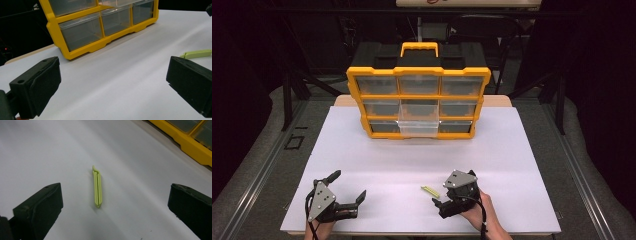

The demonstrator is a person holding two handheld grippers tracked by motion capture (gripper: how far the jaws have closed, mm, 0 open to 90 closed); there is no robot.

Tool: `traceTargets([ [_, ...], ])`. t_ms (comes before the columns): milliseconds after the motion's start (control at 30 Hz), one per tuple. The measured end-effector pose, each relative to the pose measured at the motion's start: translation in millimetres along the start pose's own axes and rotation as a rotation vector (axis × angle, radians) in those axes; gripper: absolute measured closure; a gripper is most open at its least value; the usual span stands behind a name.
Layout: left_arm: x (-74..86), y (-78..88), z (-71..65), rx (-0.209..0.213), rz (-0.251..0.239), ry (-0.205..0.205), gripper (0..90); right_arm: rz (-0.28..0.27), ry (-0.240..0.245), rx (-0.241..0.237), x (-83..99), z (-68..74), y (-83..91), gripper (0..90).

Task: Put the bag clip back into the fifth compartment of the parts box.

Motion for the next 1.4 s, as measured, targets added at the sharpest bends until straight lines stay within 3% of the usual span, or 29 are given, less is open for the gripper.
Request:
traceTargets([
  [633, 0.0, 0.1, 0.0, -0.001, 0.000, 0.001, 0.0, 0.105, 0.033, -0.012, -13.4, 7.8, -16.7, 3.3],
  [733, 0.0, 0.2, 0.0, -0.001, 0.000, 0.001, 0.0, 0.122, 0.041, -0.010, -15.6, 9.5, -19.3, 7.5],
  [767, 0.0, 0.2, 0.0, -0.001, 0.001, 0.001, 0.0, 0.127, 0.045, -0.009, -17.2, 10.0, -21.1, 13.0],
  [900, 0.0, 0.2, 0.0, -0.001, 0.000, 0.001, 0.0, 0.137, 0.049, -0.005, -19.8, 10.5, -22.7, 16.6],
  [1300, -0.1, 0.1, -0.1, 0.002, 0.000, 0.000, 0.0, 0.230, 0.066, -0.020, -27.7, 17.6, -37.6, 50.6],
  [1400, -0.1, 0.1, -0.1, 0.002, 0.001, 0.000, 0.0, 0.247, 0.066, -0.023, -28.4, 18.5, -40.3, 54.1],
])
Point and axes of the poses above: each handheld gripper's, and its own axes: y roughly backward along the jaws, x roughly out of its underside, z roughly to its left, the point moved 1 cm from there along -y, roughly forward along the jaws, and after that the axes turned 4 degrees about x, right-handed, at the moved point
